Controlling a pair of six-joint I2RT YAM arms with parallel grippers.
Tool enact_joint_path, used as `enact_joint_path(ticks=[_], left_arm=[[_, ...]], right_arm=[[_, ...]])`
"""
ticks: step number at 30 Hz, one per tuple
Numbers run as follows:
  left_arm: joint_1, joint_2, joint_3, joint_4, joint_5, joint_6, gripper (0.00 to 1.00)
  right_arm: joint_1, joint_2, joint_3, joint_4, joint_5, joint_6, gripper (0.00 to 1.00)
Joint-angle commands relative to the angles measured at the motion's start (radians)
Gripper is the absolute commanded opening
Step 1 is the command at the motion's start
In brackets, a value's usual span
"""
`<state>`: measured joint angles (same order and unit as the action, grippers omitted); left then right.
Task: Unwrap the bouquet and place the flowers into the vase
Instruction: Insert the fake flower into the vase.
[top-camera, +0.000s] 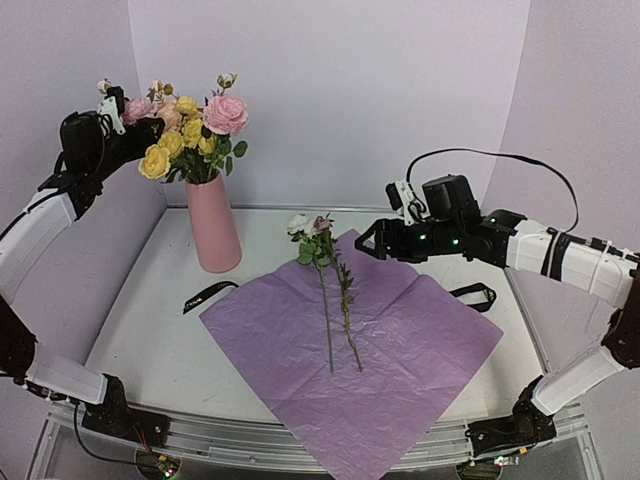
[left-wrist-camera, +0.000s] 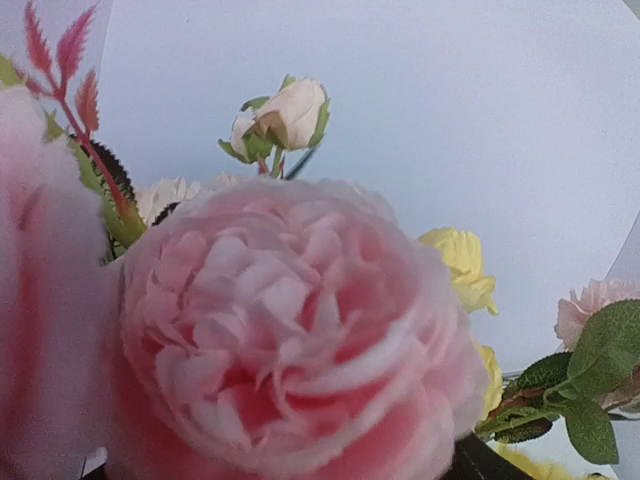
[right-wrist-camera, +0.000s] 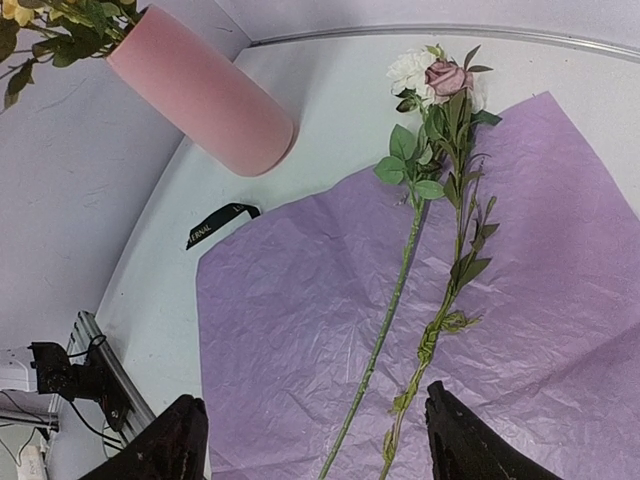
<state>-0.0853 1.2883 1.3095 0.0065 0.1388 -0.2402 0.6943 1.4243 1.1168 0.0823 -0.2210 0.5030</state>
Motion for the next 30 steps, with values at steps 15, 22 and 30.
enact_joint_path(ticks=[15, 22, 30], left_arm=[[-0.004, -0.173, -0.114, -0.138, -0.048, -0.049, 0.95], [-0.004, -0.265, -0.129, -0.239, -0.131, -0.054, 0.95], [-0.003, -0.353, -0.119, -0.379, -0.275, -0.126, 0.94]], right_arm=[[-0.008, 0.115, 0.067, -0.106, 0.049, 0.009, 0.85], [-0.009, 0.244, 0.136, -0.151, 0.075, 0.009, 0.73], [-0.008, 0.398, 0.229, -0.250, 0.129, 0.053, 0.63]])
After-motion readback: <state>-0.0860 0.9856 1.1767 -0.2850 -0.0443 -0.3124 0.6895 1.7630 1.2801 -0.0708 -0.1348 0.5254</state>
